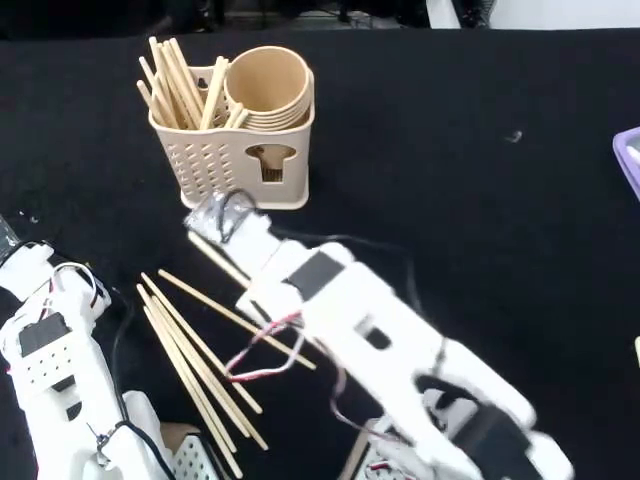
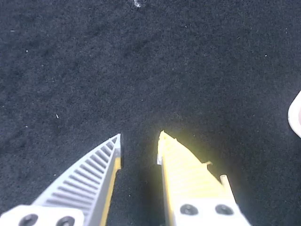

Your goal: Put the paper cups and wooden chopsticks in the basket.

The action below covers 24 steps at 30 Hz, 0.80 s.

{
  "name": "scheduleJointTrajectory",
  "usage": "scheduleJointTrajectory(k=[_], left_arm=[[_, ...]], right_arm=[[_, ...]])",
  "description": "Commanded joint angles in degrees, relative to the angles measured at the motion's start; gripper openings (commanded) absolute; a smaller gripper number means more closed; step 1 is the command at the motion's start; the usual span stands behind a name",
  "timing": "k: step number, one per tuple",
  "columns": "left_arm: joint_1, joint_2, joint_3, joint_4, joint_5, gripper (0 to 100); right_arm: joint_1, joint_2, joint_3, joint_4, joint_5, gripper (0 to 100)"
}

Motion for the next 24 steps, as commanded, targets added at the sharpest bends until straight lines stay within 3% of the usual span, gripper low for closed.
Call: scheduleJointTrajectory(k=[1,4,10,14,17,20,24], left_arm=[[-0.4,-1.05,-0.57,-1.14,0.44,13],[-0.4,-1.05,-0.57,-1.14,0.44,13],[-0.4,-1.05,-0.57,-1.14,0.44,13],[-0.4,-1.05,-0.57,-1.14,0.44,13],[-0.4,-1.05,-0.57,-1.14,0.44,13],[-0.48,-1.05,-0.57,-1.14,0.44,13],[-0.48,-1.05,-0.75,-1.14,0.44,13]], right_arm=[[0.7,-9.71,1.01,0.7,0.44,1.1],[-3.43,-8.31,5.76,-2.73,1.85,1.1],[-8.79,4.7,9.71,-20.13,3.16,1.1],[-8.7,15.34,1.8,-20.22,3.16,2.1],[-8.88,22.02,-4.09,-17.76,3.08,9.9],[-8.97,25.1,-8.66,-13.01,2.81,17.3],[-8.97,26.24,-9.98,-11.96,3.16,18.0]])
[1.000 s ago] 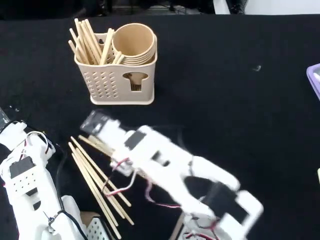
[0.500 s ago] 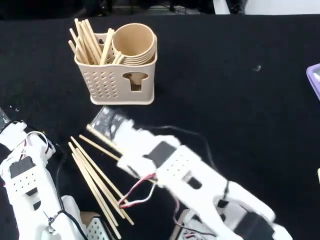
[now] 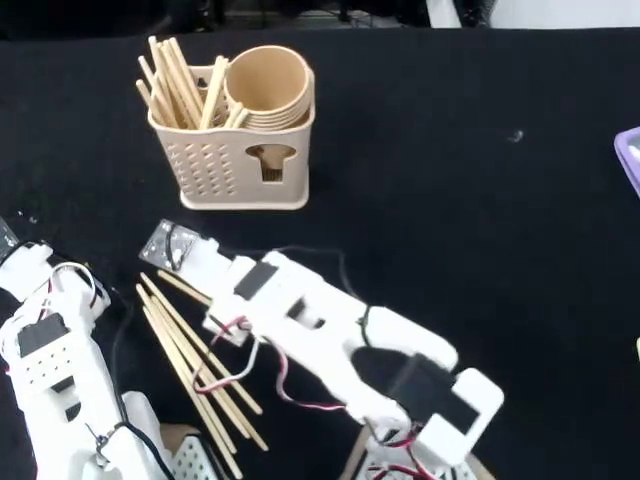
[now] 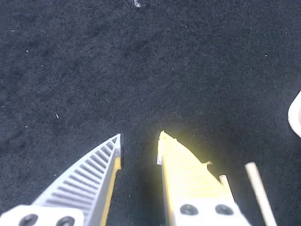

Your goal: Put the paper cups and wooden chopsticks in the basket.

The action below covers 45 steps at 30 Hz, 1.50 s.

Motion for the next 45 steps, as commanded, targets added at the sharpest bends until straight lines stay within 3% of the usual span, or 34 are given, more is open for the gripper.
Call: scheduleJointTrajectory(k=[1,10,16,22,26,29,35,45], left_arm=[[-0.48,-1.05,-0.75,-1.14,0.44,13],[-0.48,-1.05,-0.75,-1.14,0.44,13],[-0.48,-1.05,-0.75,-1.14,0.44,13],[-0.48,-1.05,-0.75,-1.14,0.44,13],[-0.48,-1.05,-0.75,-1.14,0.44,13],[-0.48,-1.05,-0.66,-1.14,0.44,13],[-0.48,-1.05,-0.66,-1.14,0.44,13],[-0.48,-1.05,-0.66,-1.14,0.44,13]], right_arm=[[-0.79,0.57,-3.74,0.7,0.62,18.0],[-1.85,5.76,-3.91,-4.92,0.18,18.5],[-2.55,8.92,-7.34,-2.11,0.53,24.3],[-2.37,14.2,-14.11,3.78,0.62,18.1],[-2.55,19.12,-20.09,10.2,2.29,2.3],[-2.55,19.74,-20.97,11.43,2.2,0.8],[-2.02,13.49,-14.37,9.49,2.2,1.0],[4.75,-14.55,-2.24,9.49,2.55,1.0]])
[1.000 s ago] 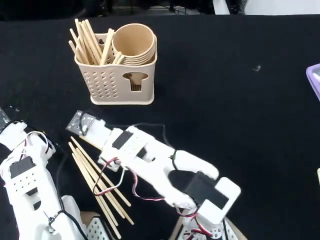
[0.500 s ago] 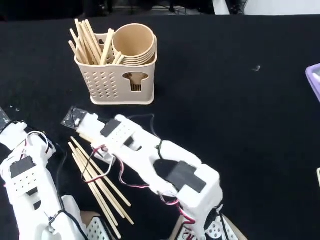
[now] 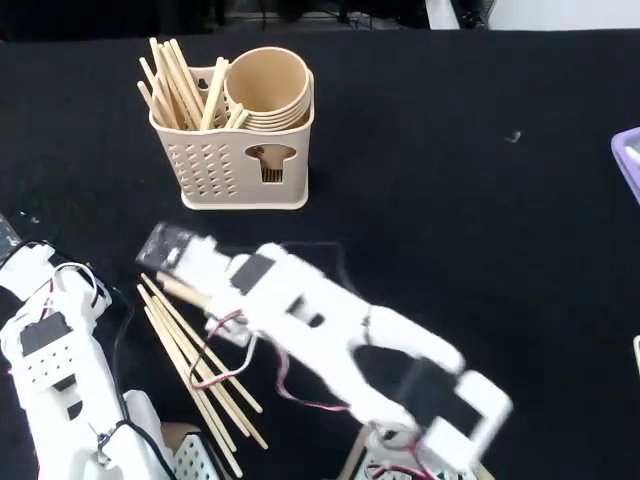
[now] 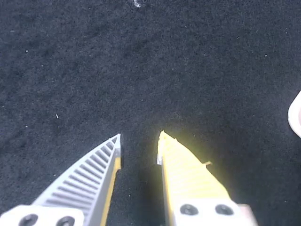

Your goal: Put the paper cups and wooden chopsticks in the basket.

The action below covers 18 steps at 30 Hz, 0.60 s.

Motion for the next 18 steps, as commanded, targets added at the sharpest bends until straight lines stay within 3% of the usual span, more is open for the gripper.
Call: scheduleJointTrajectory(k=[1,10,15,18], left_arm=[[-0.48,-1.05,-0.66,-1.14,0.44,13],[-0.48,-1.05,-0.66,-1.14,0.44,13],[-0.48,-1.05,-0.66,-1.14,0.44,13],[-0.48,-1.05,-0.75,-1.14,0.44,13]], right_arm=[[3.78,-10.86,1.01,-0.62,0.7,1.0],[5.45,-27.82,-6.37,-0.44,0.35,1.1],[2.81,-24.57,-0.75,1.05,0.26,2.5],[-1.41,-18.24,8.22,-5.36,-1.23,12.5]])
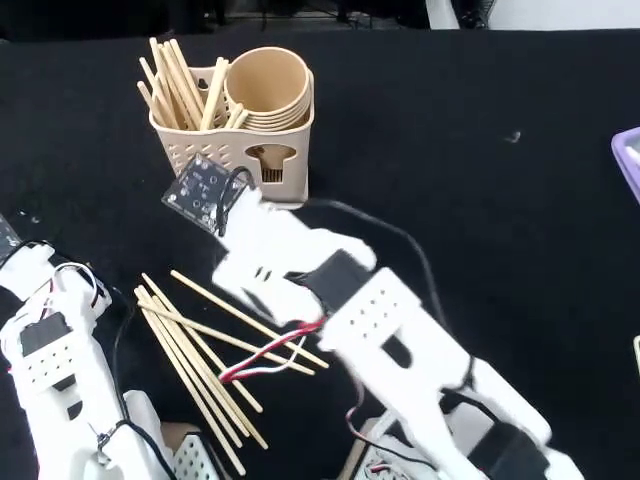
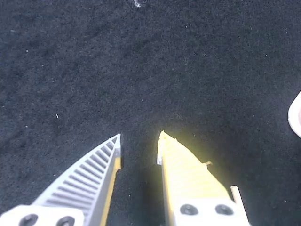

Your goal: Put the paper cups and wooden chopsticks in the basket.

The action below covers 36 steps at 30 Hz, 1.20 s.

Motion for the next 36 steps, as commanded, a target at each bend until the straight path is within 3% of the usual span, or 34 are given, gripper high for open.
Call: scheduleJointTrajectory(k=[1,5,21,24,27,36], left_arm=[[-0.48,-1.05,-0.75,-1.14,0.44,13],[-0.48,-1.05,-0.66,-1.14,0.44,13],[-0.48,-1.05,-0.66,-1.14,0.44,13],[-0.48,-1.05,-0.66,-1.14,0.44,13],[-0.48,-1.05,-0.66,-1.14,0.44,13],[-0.48,-1.05,-0.75,-1.14,0.44,13]], right_arm=[[-5.27,6.37,8.57,-9.05,-1.76,16.2],[-9.85,14.73,12.44,-16.7,-2.02,23.3],[-9.58,32.92,-0.92,-14.68,-0.79,23.2],[-7.3,34.95,-3.21,-14.24,1.58,17.1],[-4.04,36.35,-5.23,-14.24,1.58,0.5],[2.02,27.47,-5.41,-7.03,2.02,1.0]])
